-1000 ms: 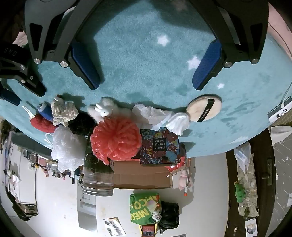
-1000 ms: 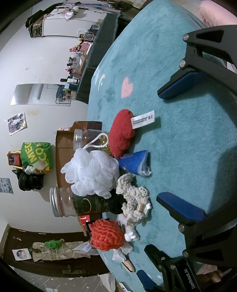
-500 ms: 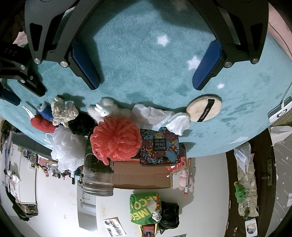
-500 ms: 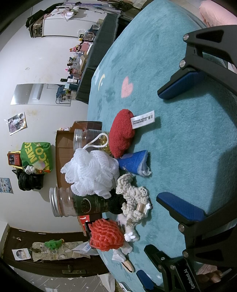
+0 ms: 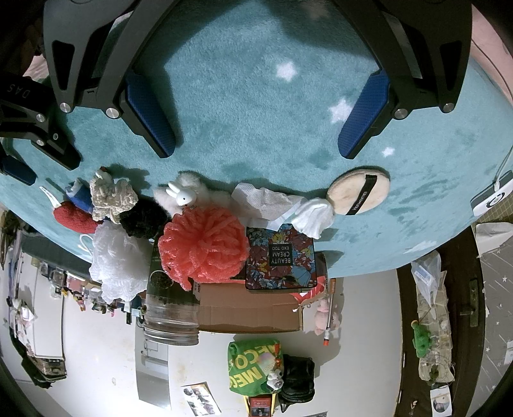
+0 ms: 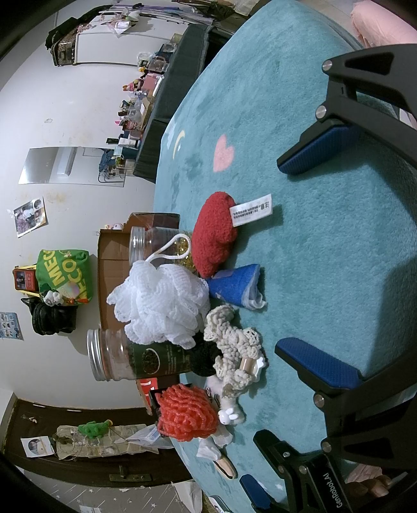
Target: Organize soft objects
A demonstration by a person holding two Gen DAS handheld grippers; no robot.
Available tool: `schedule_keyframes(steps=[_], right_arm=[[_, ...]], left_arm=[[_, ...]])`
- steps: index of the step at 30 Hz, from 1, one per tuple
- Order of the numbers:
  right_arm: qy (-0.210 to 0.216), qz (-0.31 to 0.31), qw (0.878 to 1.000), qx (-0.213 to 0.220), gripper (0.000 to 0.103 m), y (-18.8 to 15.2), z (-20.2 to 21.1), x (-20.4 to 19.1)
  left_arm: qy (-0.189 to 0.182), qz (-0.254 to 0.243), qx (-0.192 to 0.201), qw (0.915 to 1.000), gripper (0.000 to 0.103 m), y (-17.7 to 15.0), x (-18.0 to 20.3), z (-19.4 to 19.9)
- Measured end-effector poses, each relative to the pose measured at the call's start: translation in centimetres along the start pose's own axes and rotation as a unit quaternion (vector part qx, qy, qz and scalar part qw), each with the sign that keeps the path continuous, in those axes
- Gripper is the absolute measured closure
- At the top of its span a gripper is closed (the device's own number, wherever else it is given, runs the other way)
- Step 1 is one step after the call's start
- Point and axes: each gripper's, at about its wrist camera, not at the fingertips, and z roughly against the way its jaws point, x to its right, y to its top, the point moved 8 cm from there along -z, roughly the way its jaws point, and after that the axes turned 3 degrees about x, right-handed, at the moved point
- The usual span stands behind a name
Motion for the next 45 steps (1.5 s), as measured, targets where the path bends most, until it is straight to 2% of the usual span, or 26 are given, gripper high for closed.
schedule_keyframes(steps=[40,45], right_arm=[[0.001,0.001,1.0,-0.001,0.0,0.03,-0.01,0.0],[0.014,-0.005,1.0,-0.013,0.0,0.43,0.03,0.0]], left_arm=[[-0.001,0.001,-0.002,1.0,0.0,0.0,0.01,0.0],[-0.025,0.006,-0.012,0.9996,0.0,0.31,0.41,-0.04]])
